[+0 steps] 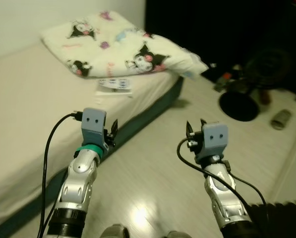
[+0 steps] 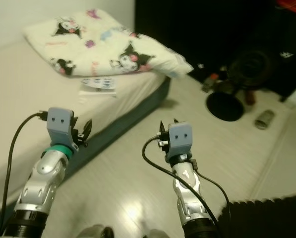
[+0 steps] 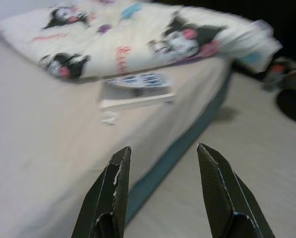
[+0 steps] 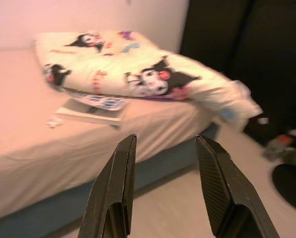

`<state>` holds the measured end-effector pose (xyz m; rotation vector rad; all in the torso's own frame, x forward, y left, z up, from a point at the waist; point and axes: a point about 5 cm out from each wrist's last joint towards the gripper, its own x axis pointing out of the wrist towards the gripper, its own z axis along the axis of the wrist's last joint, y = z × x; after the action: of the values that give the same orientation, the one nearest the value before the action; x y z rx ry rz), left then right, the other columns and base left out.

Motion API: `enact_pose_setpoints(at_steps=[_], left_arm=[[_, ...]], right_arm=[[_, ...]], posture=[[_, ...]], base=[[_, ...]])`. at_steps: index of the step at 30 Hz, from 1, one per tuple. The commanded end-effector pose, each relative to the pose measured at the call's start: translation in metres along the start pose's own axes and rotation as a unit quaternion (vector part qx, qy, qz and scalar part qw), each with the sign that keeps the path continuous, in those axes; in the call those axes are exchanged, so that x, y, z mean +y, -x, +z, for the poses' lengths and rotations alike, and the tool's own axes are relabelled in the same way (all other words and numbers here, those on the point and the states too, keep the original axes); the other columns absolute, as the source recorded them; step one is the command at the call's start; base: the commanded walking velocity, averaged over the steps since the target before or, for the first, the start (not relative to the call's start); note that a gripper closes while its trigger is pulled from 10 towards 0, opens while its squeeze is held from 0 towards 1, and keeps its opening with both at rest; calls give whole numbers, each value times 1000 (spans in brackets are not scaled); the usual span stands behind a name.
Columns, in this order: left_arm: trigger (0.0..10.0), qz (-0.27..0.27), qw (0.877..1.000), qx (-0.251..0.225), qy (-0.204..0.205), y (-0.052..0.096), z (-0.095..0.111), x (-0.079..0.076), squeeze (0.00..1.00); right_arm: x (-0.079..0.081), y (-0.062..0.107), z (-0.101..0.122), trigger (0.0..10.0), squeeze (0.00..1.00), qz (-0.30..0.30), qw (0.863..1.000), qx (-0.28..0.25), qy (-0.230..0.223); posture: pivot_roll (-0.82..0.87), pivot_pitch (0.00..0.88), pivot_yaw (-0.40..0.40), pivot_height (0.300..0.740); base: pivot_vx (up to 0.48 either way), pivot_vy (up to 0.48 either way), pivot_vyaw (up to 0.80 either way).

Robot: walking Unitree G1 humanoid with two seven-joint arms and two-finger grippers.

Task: Clean up the room

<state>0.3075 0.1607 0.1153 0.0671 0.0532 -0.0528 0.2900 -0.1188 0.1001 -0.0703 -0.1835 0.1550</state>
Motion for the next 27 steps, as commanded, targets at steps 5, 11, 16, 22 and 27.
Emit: enact_pose_setpoints(at_steps=[5, 11, 16, 22, 27], left_arm=[[10000, -15, 1000, -3, 1, -1, 0, -10, 0], [10000, -16, 1000, -4, 0, -1, 1, -11, 0], [10000, -17, 1000, -5, 0, -1, 1, -10, 0], [10000, -18, 1000, -5, -1, 0, 1, -10, 0], [10000, -19, 1000, -4, -1, 0, 0, -11, 0]], right_arm=[[-11, 7, -8, 10000, 0, -16, 1000, 16, 9], [-12, 7, -9, 10000, 0, -17, 1000, 17, 10], [-11, 7, -9, 10000, 0, -16, 1000, 17, 9], [-11, 7, -10, 10000, 0, -14, 1000, 18, 9], [-11, 8, -10, 10000, 0, -14, 1000, 19, 10]], posture=[[-84, 71, 32, 707], [-84, 71, 32, 707], [-83, 74, 32, 707], [-85, 75, 31, 707], [-88, 74, 31, 707]], base=[[420, 0, 0], [469, 0, 0], [448, 0, 0], [428, 0, 0], [391, 0, 0]])
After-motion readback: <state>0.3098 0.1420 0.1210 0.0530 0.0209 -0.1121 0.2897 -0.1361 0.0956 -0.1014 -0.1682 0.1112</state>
